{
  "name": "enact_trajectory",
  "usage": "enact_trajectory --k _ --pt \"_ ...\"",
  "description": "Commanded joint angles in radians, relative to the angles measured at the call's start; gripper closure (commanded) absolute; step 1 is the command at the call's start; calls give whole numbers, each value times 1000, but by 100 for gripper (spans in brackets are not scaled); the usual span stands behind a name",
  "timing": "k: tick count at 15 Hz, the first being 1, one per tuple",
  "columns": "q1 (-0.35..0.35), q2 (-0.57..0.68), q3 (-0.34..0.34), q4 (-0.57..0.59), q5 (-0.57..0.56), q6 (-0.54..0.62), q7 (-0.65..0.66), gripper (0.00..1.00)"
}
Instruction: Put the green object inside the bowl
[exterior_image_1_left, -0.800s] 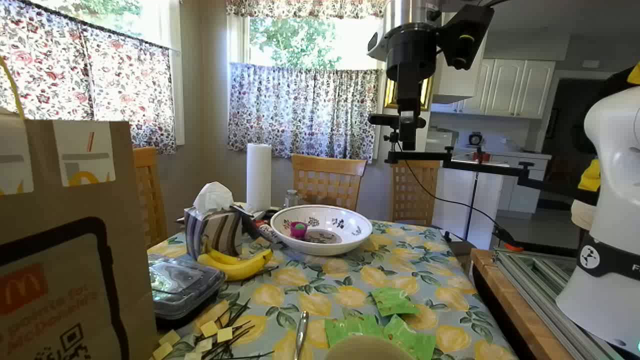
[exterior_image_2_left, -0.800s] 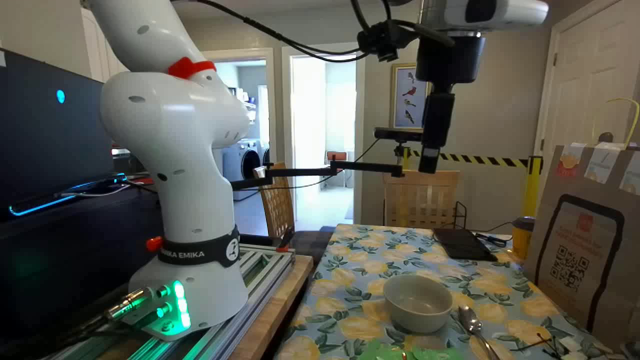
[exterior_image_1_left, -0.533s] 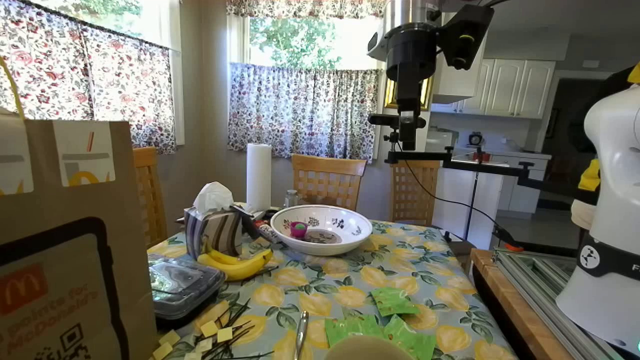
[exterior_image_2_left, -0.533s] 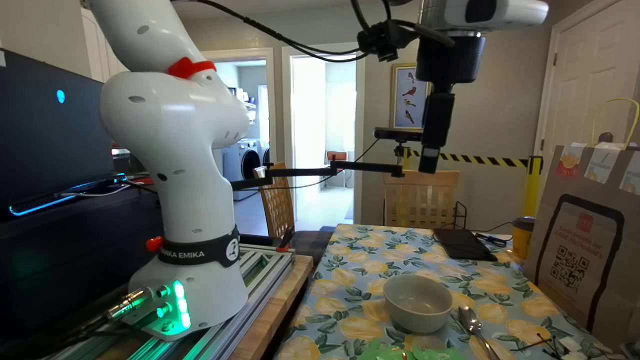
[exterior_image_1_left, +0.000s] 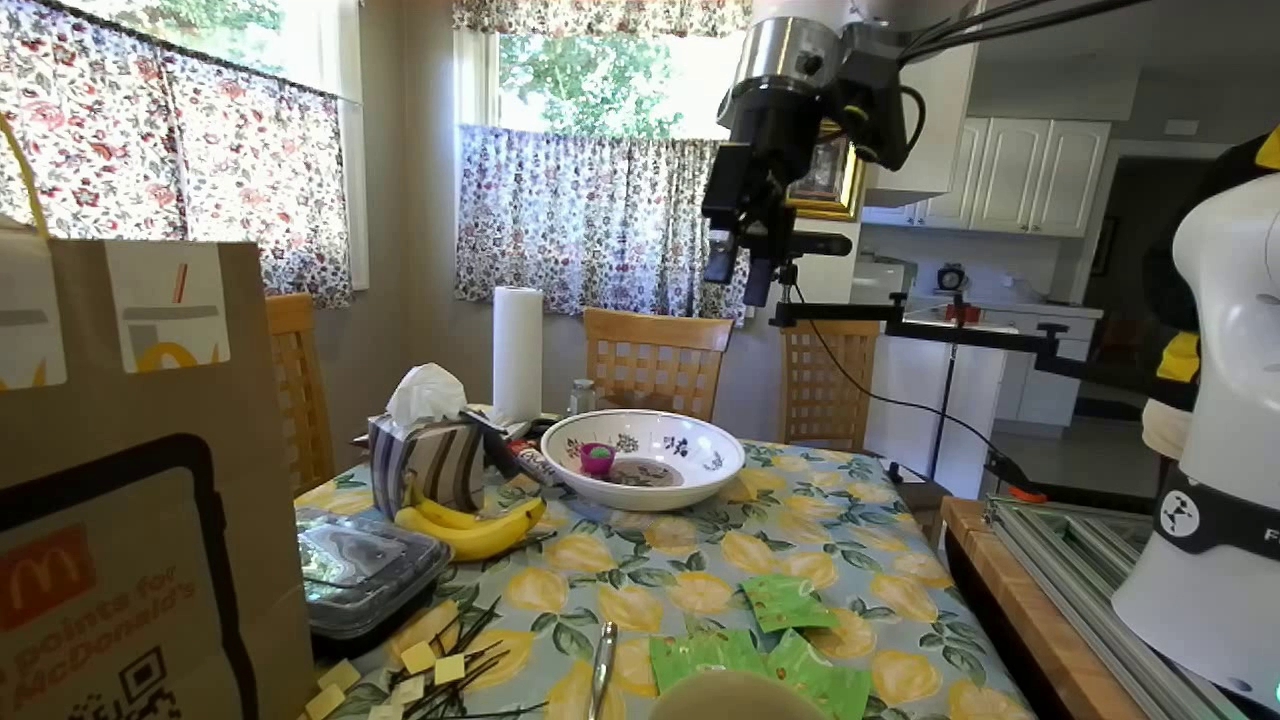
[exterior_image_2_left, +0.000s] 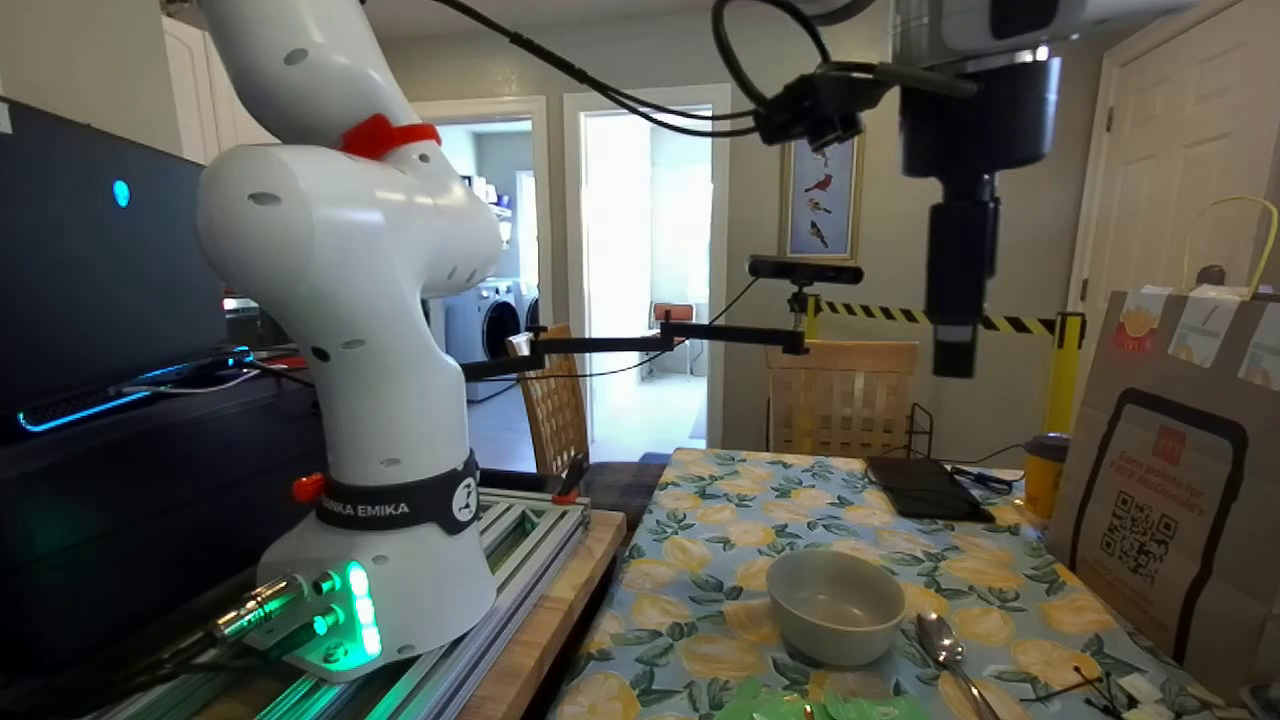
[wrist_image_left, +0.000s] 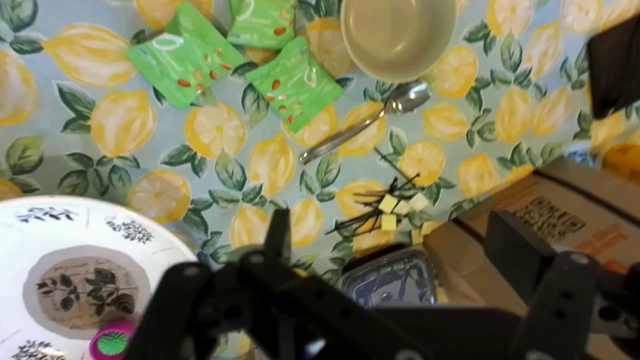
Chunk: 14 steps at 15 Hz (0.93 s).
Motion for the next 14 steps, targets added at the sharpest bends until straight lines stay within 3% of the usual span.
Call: enact_trajectory --k 1,4,10,14 --pt "-34 175 -28 14 67 222 45 0" --pt "-46 312 -25 24 100 367 131 0" --pt "-28 493 -1 113 294 210 173 0" --pt "-17 576 19 135 245 236 244 0"
